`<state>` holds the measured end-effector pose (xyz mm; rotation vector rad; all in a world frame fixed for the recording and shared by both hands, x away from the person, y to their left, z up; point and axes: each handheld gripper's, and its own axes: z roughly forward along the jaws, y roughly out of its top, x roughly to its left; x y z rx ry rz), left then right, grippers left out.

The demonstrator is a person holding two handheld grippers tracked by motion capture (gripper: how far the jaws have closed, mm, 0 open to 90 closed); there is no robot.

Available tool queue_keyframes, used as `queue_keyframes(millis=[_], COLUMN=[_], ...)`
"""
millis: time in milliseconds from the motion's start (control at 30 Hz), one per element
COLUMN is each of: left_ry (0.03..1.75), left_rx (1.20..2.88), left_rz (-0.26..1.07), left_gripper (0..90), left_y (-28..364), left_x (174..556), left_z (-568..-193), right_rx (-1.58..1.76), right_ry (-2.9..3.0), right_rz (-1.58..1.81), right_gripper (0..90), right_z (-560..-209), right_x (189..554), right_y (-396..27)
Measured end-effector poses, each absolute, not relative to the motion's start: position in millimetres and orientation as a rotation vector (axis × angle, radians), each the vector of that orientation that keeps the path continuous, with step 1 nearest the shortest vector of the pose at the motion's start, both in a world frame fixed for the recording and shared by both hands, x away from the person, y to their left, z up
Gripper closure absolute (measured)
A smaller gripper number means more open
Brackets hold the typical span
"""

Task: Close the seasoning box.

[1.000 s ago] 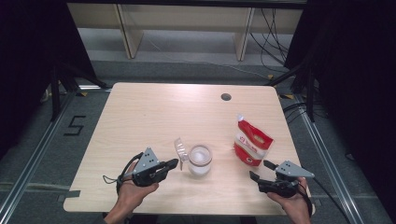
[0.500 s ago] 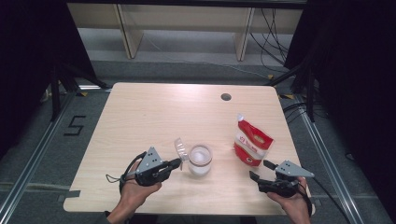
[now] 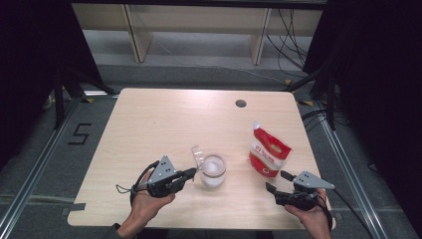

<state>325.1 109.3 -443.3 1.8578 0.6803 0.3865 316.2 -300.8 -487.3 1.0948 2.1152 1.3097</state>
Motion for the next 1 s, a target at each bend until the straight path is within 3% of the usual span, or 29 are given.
queue_keyframes(millis=[667, 833, 1000], left_ry=[0.662, 0.681, 0.685], left_rx=[1.855, 1.834, 1.821], left_rz=[0.374, 0.335, 0.284], left_gripper=[86.7, 78.3, 61.5], left_y=[105, 111, 118], left_x=[325, 322, 320], left_z=[-442, -442, -443], right_rx=[1.119, 1.116, 1.107], right_ry=[2.107, 2.108, 2.103], right_rz=[1.310, 1.311, 1.306], right_gripper=[26.9, 26.9, 26.9], right_z=[-487, -487, -487], right_x=[315, 315, 316], right_y=[-300, -299, -299])
